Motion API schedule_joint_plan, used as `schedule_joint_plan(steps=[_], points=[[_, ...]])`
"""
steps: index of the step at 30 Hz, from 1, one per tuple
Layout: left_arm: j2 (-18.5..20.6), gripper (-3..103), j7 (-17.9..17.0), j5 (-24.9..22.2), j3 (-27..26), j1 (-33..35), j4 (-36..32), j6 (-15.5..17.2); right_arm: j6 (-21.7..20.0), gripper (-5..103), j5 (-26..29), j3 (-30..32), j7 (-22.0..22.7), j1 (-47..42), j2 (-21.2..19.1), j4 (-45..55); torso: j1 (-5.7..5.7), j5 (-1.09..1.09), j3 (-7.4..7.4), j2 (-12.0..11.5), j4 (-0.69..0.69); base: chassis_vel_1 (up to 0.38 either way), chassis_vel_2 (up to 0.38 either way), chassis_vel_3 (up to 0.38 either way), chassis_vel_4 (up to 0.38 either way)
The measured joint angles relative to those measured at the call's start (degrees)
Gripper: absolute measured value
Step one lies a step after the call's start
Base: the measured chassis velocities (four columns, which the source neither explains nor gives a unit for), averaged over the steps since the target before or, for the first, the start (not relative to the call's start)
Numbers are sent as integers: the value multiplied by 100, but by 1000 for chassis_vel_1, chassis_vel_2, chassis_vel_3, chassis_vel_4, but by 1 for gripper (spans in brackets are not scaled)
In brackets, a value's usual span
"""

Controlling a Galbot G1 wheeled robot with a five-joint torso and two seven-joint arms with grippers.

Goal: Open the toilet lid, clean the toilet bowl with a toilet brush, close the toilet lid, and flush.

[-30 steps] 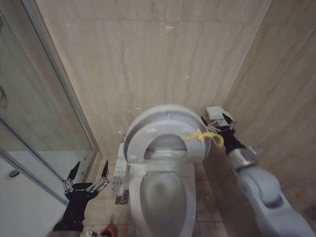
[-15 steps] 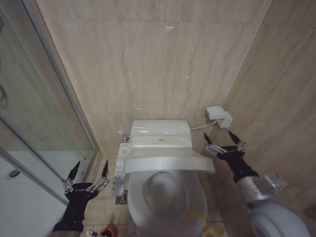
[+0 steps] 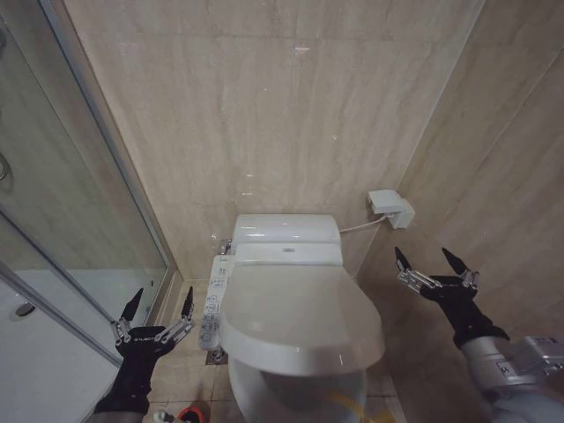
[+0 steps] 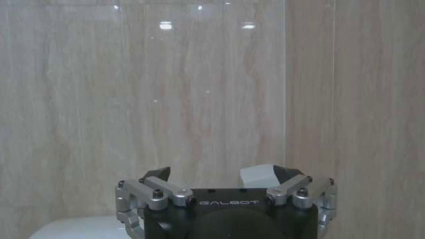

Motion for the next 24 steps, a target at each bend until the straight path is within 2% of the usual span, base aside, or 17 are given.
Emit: schedule_joint_plan(steps=[12,24], points=[[0,100,0,0,0,0,0,0,101,100,-194,-237,-68,-89,114,-4,2,0,1,-1,0,3,-5,-4,2],[0,100,0,0,0,0,0,0,190,100,-219,-270,-83,-35,90,-13,-1,-1,0,0,1,146,-143,-152,143]])
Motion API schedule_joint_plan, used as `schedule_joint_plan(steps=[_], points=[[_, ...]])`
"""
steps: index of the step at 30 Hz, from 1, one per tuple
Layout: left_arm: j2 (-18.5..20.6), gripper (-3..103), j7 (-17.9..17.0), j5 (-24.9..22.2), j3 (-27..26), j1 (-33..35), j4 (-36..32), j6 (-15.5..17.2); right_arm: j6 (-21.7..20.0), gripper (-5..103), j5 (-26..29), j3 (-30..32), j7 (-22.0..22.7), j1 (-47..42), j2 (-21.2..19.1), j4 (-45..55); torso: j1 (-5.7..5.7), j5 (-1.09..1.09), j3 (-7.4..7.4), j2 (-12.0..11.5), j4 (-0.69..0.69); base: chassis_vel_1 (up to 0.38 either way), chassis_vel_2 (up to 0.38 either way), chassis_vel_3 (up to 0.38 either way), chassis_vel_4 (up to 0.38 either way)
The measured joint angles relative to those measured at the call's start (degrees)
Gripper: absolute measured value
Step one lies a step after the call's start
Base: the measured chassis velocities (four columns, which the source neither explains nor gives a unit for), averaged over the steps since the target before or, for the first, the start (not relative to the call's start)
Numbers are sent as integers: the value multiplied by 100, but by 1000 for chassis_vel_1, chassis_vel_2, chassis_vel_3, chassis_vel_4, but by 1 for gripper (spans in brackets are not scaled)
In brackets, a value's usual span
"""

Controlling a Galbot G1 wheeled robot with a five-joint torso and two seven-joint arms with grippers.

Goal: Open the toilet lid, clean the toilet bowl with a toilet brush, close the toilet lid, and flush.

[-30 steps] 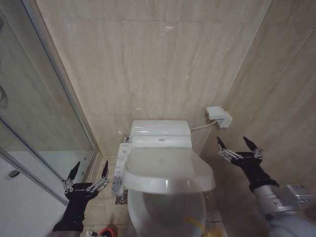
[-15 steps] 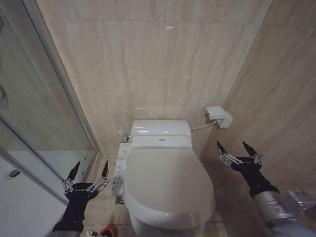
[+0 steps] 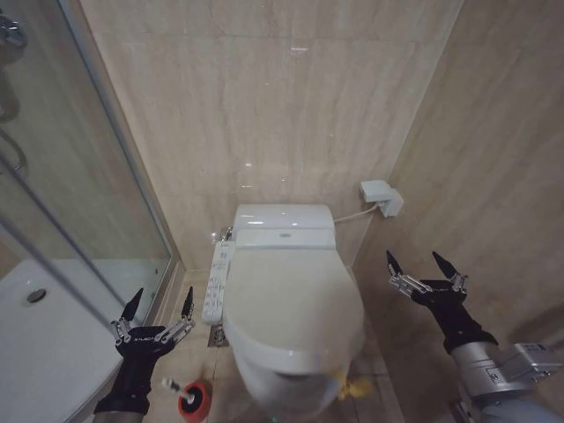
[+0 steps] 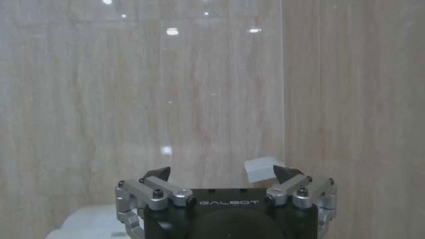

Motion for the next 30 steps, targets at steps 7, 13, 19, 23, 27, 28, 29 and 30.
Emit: schedule_joint_plan(steps=[7,13,19,23,27,28,29,30], points=[[0,100,1,0,1,0,0,0,32,100,2,-56,-57,43,-45,-3,-1,-2,0,1,-2,181,-171,-177,180],[0,100,0,0,0,0,0,0,166,100,4,-123,-66,87,-55,-5,-2,1,-1,2,-1,104,-111,-95,102],[0,100,0,0,0,0,0,0,272,100,19,-236,-47,135,-68,-12,4,1,1,-1,1,0,0,0,0],[0,100,0,0,0,0,0,0,11,100,-14,-285,-120,-13,-18,-13,4,1,1,-1,0,0,0,0,0],[0,100,0,0,0,0,0,0,-12,100,-229,-437,-204,-183,90,-13,2,1,1,0,-1,0,0,0,0],[0,100,0,0,0,0,0,0,-12,100,-325,-497,-274,-254,166,-12,2,1,1,0,0,0,0,0,0],[0,100,0,0,0,0,0,0,-11,100,-423,-540,-397,-327,248,-13,1,1,1,0,-1,0,0,0,0],[0,100,1,0,0,0,0,0,6,100,-564,-561,-545,-385,339,-12,1,0,0,0,-1,0,0,0,0]])
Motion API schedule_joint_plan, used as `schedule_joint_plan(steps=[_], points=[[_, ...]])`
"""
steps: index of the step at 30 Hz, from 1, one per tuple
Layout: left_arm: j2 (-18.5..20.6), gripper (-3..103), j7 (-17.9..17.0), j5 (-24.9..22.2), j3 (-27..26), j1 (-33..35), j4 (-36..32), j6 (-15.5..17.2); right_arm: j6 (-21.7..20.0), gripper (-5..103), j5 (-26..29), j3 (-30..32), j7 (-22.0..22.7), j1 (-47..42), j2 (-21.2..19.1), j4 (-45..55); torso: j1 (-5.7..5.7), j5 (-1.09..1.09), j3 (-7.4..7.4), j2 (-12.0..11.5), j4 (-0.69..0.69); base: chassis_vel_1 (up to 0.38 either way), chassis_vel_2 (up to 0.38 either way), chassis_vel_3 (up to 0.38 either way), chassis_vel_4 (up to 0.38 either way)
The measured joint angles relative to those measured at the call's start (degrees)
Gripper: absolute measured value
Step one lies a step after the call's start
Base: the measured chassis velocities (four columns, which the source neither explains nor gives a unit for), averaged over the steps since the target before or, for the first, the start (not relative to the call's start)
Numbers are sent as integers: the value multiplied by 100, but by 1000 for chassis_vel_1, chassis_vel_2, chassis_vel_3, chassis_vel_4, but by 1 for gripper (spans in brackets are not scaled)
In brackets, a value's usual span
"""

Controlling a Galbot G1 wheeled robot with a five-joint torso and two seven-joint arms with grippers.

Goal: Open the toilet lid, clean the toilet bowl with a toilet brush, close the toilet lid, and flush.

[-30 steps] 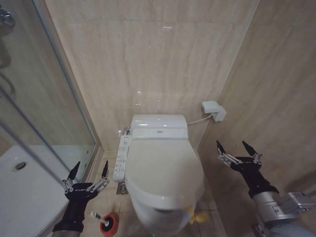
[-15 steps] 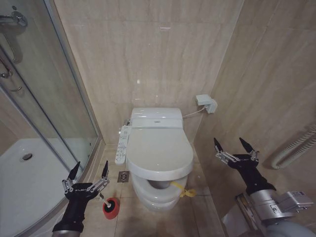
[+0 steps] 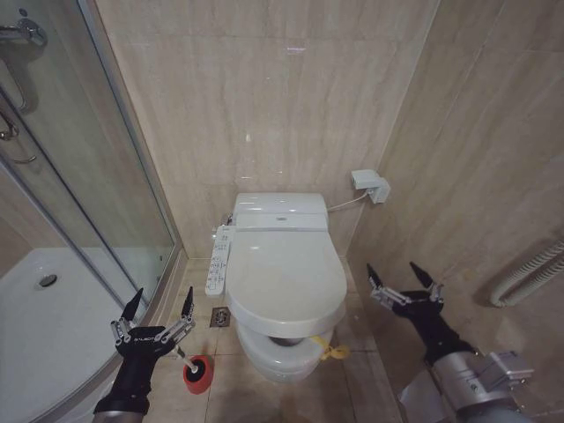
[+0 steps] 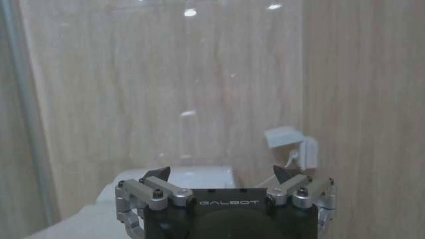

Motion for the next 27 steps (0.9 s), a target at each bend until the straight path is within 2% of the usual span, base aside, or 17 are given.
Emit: schedule_joint_plan(steps=[2,5,9,10,11,13,14,15,19,26,27], points=[[0,100,0,0,0,0,0,0,67,100,-160,-10,-154,-47,87,-4,0,1,0,0,0,0,0,0,0],[0,100,0,0,0,0,0,0,541,100,-670,14,-397,-125,281,-243,0,2,0,0,0,0,0,0,0],[0,100,0,0,0,0,0,0,542,100,-613,121,-419,-130,307,-251,0,0,0,0,0,0,0,0,0],[0,100,0,0,0,0,0,0,586,100,-604,213,-602,-122,333,-301,0,1,0,0,1,0,0,0,0],[0,100,0,0,0,0,0,0,586,100,-604,213,-602,-122,333,-301,0,1,0,0,1,0,0,0,0],[0,100,0,0,0,0,0,0,778,100,-584,436,-1065,-113,365,-470,0,1,0,0,1,0,0,0,0],[0,100,0,0,-1,0,0,0,855,100,-512,614,-1433,-136,367,-544,0,2,0,0,1,0,0,0,0],[0,100,0,0,0,0,0,0,845,100,-424,681,-1558,-161,362,-551,0,2,0,0,0,0,0,0,0],[0,100,0,0,0,0,0,0,605,100,-10,808,-1616,-164,319,-546,0,2,0,0,1,0,0,0,0],[0,100,0,0,0,0,0,0,493,100,257,1077,-1643,-84,189,-593,0,1,0,0,0,0,0,0,0],[0,100,0,0,0,0,0,0,456,100,254,1078,-1512,-75,193,-568,0,2,0,0,1,0,0,0,0]])
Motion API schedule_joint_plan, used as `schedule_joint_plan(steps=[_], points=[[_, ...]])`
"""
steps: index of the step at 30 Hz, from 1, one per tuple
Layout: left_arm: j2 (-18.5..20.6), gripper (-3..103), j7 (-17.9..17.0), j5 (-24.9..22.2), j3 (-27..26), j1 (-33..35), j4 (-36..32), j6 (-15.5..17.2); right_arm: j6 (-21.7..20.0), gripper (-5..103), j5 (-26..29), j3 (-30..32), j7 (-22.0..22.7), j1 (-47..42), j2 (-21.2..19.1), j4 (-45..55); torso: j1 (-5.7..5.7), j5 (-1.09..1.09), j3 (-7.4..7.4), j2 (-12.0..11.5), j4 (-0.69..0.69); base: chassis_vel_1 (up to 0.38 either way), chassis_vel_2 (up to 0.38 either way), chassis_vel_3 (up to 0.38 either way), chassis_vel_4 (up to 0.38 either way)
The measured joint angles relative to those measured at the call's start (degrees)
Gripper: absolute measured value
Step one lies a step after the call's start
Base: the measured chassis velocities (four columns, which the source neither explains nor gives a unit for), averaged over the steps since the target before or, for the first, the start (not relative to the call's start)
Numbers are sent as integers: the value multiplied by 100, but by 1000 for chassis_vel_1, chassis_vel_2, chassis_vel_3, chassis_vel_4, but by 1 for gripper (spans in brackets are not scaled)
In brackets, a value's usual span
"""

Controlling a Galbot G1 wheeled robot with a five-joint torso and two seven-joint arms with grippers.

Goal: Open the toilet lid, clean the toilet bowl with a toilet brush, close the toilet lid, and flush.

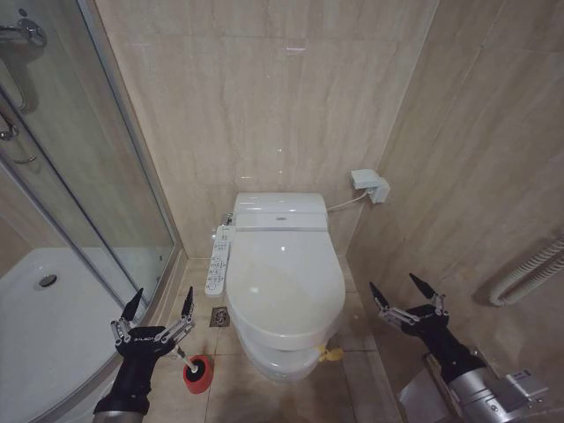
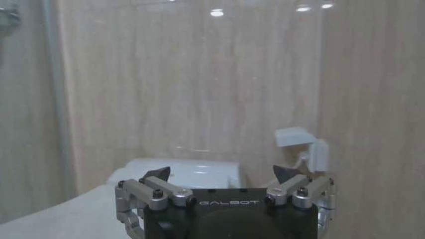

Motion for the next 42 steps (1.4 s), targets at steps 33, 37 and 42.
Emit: schedule_joint_plan(steps=[33,37,42], points=[[0,100,0,0,0,0,0,0,-60,100,-207,-487,1005,-38,212,547,0,-1,0,0,-1,0,0,0,0],[0,100,0,0,0,0,0,0,-25,100,-207,-488,998,-35,207,546,0,-1,0,0,-1,0,0,0,0],[0,100,0,0,0,0,0,0,-18,100,-217,-484,979,-44,228,564,0,-1,0,0,-1,0,0,0,0]])
